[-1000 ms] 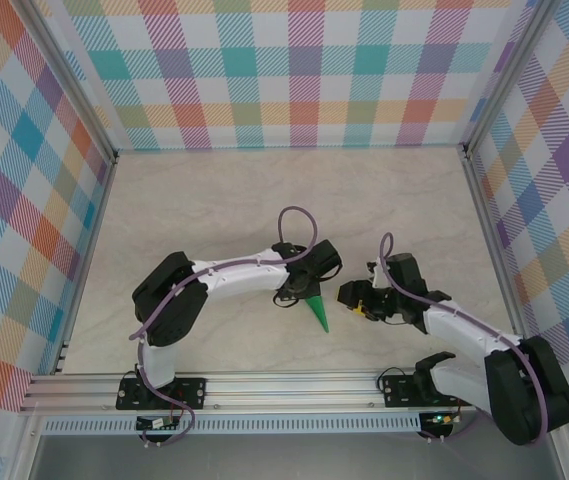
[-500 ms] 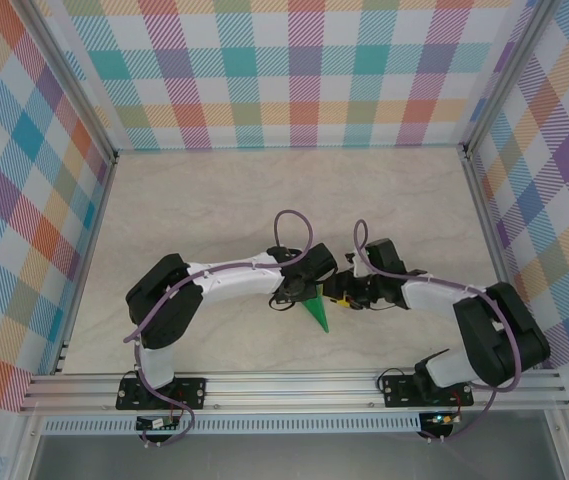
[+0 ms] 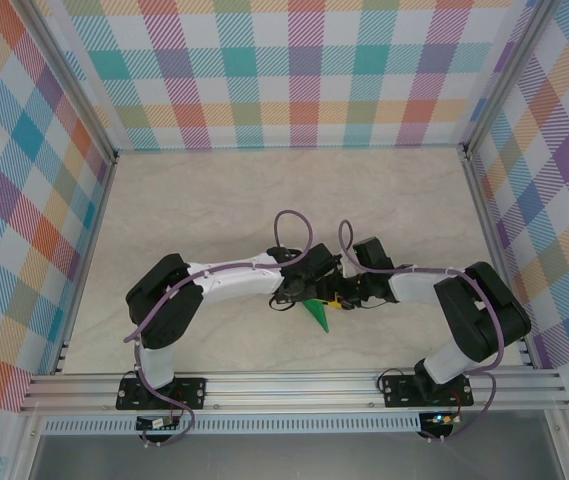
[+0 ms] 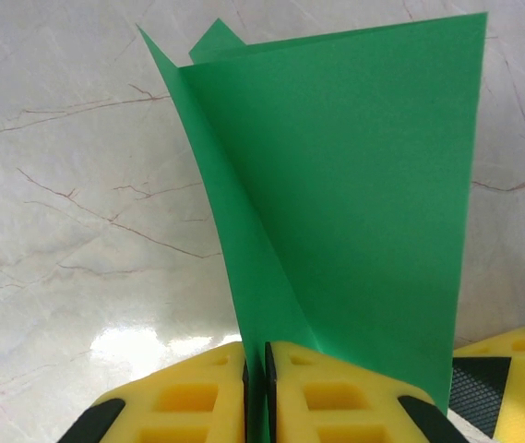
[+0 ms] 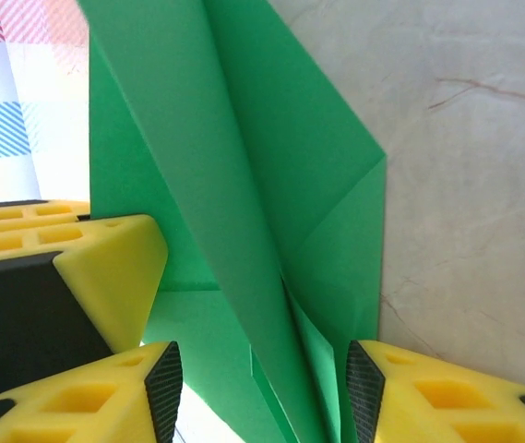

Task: Fold a paper plane with a square sheet of paper (pick it up from the middle)
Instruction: Move a paper plane to the center of the table.

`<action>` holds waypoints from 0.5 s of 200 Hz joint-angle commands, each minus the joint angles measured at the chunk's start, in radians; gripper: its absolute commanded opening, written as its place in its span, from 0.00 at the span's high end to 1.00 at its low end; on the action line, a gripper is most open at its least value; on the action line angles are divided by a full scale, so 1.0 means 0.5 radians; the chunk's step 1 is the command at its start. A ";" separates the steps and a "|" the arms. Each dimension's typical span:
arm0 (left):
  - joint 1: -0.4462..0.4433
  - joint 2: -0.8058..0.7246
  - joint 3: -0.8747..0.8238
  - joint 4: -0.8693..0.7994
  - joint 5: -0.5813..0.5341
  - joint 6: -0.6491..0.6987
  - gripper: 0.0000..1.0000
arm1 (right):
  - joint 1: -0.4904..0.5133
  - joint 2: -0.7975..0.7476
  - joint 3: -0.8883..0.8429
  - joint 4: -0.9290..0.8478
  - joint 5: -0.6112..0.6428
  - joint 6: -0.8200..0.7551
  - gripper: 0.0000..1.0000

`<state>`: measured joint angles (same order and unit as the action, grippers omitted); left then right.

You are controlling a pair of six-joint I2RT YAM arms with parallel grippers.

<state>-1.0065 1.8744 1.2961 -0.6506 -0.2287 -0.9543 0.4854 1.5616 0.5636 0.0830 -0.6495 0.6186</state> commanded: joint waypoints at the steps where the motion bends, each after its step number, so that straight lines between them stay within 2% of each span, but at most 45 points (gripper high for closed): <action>1: -0.003 -0.058 -0.040 -0.011 -0.017 -0.008 0.86 | 0.023 -0.013 0.003 0.026 -0.035 -0.062 0.50; 41: -0.003 -0.064 -0.050 -0.012 -0.016 -0.007 0.86 | 0.065 -0.050 0.009 -0.039 0.059 -0.086 0.58; 51: -0.003 -0.064 -0.050 -0.014 -0.016 -0.009 0.86 | 0.078 -0.060 0.010 -0.054 0.068 -0.097 0.63; 100: -0.003 -0.065 -0.054 -0.006 -0.011 -0.015 0.86 | 0.133 -0.061 0.042 -0.172 0.212 -0.141 0.66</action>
<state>-1.0065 1.8744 1.2804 -0.6506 -0.2287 -0.9543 0.5358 1.5517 0.5636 0.0353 -0.5816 0.5858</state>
